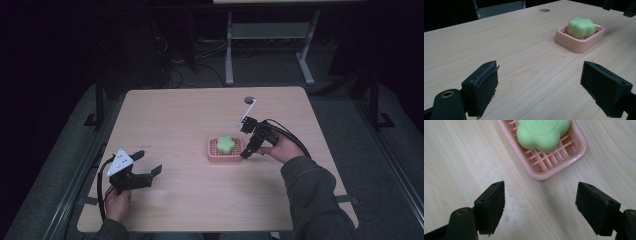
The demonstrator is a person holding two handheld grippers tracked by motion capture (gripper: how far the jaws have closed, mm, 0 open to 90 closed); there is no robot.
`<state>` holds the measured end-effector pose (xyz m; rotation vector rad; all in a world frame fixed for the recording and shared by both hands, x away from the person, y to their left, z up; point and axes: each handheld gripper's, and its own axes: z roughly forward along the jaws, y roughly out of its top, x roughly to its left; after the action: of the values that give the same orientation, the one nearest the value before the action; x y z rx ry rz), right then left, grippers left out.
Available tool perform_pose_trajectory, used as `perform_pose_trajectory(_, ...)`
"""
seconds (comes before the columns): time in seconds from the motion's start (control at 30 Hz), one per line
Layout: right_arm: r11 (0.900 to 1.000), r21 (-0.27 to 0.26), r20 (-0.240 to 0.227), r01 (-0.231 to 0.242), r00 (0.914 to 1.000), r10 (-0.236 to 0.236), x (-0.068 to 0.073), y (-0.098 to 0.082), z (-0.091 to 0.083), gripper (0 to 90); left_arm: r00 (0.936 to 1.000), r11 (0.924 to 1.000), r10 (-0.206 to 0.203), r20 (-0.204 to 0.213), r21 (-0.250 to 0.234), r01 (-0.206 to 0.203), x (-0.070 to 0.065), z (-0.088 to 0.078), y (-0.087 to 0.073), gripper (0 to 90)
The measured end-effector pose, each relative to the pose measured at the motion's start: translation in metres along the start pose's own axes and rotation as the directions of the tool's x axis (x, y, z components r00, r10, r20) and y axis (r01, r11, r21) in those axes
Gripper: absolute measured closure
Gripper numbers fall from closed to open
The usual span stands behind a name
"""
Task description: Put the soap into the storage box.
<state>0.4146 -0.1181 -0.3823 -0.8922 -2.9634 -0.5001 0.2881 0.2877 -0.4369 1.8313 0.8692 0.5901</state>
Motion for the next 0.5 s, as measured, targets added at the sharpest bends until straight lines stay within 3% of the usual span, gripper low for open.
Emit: perform_pose_trajectory(0.5,0.999,-0.019,-0.002,-0.034,0.9994,0.034,-0.002,-0.026,-0.003,23.2,1.0,1.0,0.003,-0.001,0.005,-0.003,-0.001,-0.001,0.0,14.1)
